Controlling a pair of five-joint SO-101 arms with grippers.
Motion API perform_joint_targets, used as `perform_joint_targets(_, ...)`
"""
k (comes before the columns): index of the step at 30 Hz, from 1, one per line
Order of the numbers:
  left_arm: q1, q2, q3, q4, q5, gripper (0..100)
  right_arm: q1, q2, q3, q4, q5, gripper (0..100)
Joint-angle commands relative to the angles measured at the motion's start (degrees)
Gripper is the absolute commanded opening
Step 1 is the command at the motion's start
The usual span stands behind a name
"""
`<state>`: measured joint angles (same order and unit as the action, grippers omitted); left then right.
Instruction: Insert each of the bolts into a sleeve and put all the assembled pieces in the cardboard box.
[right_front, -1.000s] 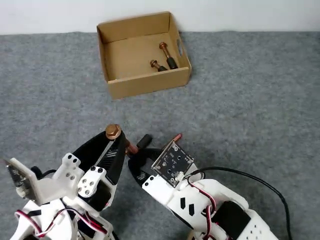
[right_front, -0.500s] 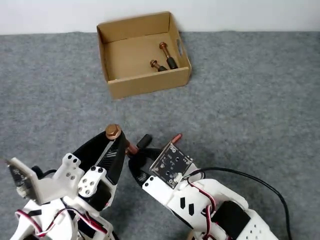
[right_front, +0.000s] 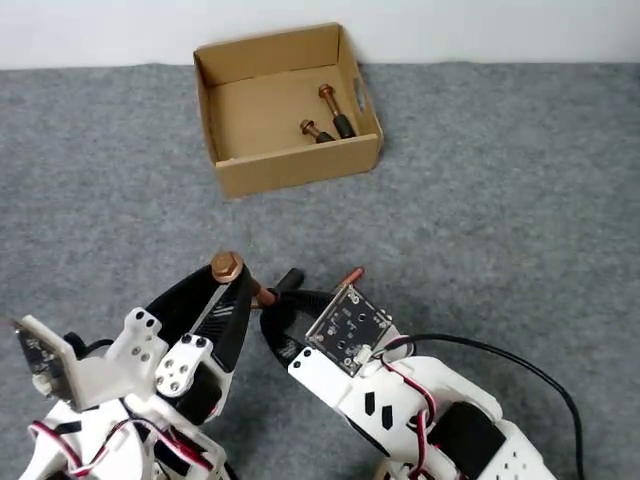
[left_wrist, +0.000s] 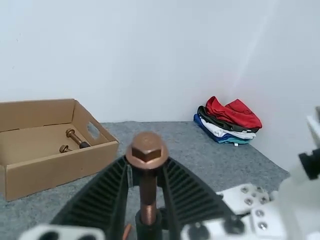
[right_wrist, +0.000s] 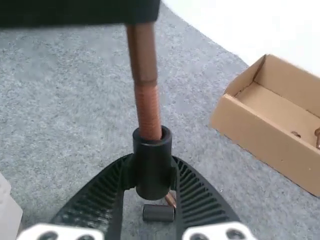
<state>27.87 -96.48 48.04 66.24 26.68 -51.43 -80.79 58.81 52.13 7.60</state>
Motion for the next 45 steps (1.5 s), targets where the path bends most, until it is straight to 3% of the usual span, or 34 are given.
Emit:
perform_joint_targets(1, 0.3, 0.2, -2.4, 0.1, -0.5, 0, 0.9, -0.3, -4.0, -1.8, 0.6, 0.8)
perform_joint_targets(13, 0.9, 0.3, 7.0, 0.3, -0.6, 0, 0.8, 0.1, -3.9, -5.8, 4.1, 0.8)
perform_joint_targets(17, 0.9, 0.3, 9.3, 4.5, -0.6, 1, 0.8, 0.1, -4.0, -5.8, 4.1, 0.8)
perform_joint_targets(24, 0.8, 0.4, 3.6, 10.5, -5.1, 18, 0.8, 0.1, -3.6, -5.8, 3.9, 0.8)
perform_joint_targets(34, 0.2, 0.4, -5.9, 16.4, -6.8, 19, 1.1, 0.1, -2.6, -5.4, 3.9, 0.8)
perform_joint_targets(38, -4.5, 0.4, -9.4, 16.8, -8.4, 17, 2.7, 0.1, -2.6, -5.2, 1.8, 0.8)
perform_joint_targets(42, -11.3, -0.2, -9.9, 16.3, -17.1, 0, 8.0, 0.2, -2.6, -4.8, -3.6, 0.8)
perform_joint_targets(45, -18.2, -0.2, -8.0, 16.8, -21.5, 0, 12.6, 0.2, -2.7, -3.1, -7.5, 0.8)
